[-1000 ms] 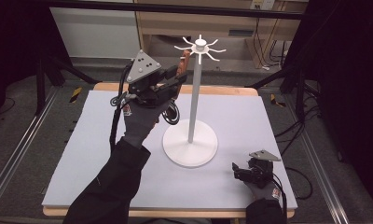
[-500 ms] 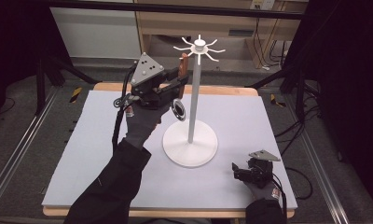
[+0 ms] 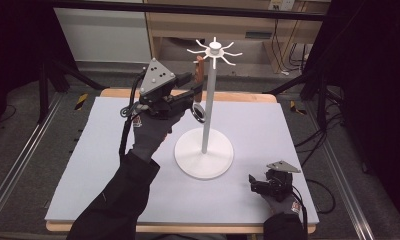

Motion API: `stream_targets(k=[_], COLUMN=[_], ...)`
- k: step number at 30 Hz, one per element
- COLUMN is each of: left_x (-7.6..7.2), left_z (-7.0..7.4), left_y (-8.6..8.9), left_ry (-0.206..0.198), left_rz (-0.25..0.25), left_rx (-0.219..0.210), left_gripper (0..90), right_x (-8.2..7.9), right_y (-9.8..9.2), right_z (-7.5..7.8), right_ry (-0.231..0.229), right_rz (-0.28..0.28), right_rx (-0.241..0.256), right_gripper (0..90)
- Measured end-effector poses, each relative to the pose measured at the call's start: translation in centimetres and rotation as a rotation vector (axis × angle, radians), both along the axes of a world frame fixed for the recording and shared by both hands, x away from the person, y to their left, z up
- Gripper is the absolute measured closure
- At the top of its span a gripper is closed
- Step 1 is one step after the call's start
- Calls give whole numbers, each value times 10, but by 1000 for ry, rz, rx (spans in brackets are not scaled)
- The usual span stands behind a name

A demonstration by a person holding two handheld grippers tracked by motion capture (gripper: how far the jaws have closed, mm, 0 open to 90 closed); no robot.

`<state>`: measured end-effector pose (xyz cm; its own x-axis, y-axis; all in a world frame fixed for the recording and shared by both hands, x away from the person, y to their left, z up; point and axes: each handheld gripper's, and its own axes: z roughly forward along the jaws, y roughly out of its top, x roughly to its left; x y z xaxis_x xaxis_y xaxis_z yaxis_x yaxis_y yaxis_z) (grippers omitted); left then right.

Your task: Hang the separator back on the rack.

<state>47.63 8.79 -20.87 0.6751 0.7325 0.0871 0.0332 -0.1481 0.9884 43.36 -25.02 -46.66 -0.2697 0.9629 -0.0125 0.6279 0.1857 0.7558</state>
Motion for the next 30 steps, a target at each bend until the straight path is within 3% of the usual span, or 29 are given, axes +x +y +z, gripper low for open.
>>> stream_targets(k=[8,14,22,30], left_x=[-10,-17,-23,-23], left_z=[-10,-26,-58,-104], left_y=[16,33,55,78], left_ry=[9,11,46,138], left_rz=[-6,-7,22,59], left_rx=[21,38,73,117], left_gripper=[516,483,452,418], right_x=[0,0,0,0], right_y=[-1,-1,-1,-1], right_z=[0,-1,-1,-2], right_ry=[-3,-2,0,1], right_rz=[-2,-1,-7,-10], right_rx=[-3,-4,-6,-7], right_gripper=[116,115,112,111])
